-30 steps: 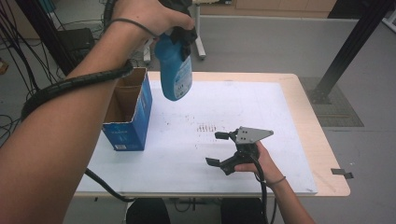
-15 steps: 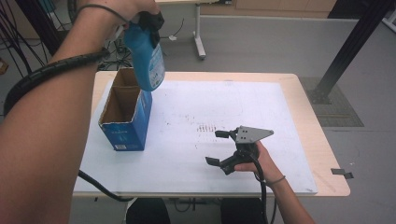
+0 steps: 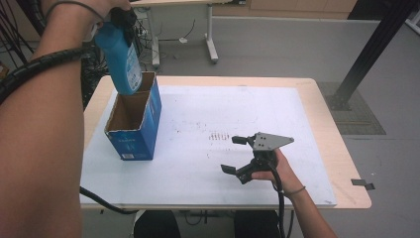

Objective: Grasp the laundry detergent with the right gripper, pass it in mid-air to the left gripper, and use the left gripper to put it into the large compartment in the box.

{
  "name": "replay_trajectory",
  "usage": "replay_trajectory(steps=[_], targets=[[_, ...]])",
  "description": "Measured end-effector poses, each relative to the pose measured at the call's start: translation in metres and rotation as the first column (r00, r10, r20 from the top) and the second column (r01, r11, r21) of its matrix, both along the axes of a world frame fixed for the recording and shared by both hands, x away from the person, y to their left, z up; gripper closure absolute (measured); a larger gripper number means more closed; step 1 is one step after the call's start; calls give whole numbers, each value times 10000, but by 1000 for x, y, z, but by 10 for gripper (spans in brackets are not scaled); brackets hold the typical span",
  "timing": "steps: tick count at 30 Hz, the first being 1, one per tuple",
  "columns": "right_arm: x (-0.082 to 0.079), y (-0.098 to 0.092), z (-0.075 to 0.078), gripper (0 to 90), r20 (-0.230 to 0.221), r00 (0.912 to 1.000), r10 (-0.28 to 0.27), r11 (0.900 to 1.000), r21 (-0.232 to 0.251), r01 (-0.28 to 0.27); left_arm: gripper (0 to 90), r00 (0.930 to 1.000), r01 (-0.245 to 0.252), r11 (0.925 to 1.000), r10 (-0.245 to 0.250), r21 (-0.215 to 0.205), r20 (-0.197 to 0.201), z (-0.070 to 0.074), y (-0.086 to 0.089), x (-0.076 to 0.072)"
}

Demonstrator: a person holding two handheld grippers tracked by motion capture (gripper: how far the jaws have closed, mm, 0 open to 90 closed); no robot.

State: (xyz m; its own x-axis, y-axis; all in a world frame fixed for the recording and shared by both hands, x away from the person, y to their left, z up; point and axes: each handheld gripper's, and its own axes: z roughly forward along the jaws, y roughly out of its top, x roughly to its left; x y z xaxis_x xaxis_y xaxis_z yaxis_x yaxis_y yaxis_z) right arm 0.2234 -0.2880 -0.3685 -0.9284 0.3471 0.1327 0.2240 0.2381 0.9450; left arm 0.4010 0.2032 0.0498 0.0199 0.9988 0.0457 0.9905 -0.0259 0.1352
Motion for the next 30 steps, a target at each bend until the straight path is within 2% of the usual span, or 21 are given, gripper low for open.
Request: replay_trajectory(steps=[10, 22, 30], targets=[[-1, -1, -1, 10, -87, 9998, -180, 9997, -156, 179, 385, 9997, -239, 9993, 239, 295, -17, -12, 0, 3], [-3, -4, 0, 11, -64, 9997, -232, 9996, -136, 231, 385, 9988, -456, 9980, 464, 428, -175, -49, 6, 7], [-4, -3, -1, 11, -96, 9996, -251, 9995, -205, 249, 385, 9980, -491, 9981, 505, 369, -383, -70, 13, 10]])
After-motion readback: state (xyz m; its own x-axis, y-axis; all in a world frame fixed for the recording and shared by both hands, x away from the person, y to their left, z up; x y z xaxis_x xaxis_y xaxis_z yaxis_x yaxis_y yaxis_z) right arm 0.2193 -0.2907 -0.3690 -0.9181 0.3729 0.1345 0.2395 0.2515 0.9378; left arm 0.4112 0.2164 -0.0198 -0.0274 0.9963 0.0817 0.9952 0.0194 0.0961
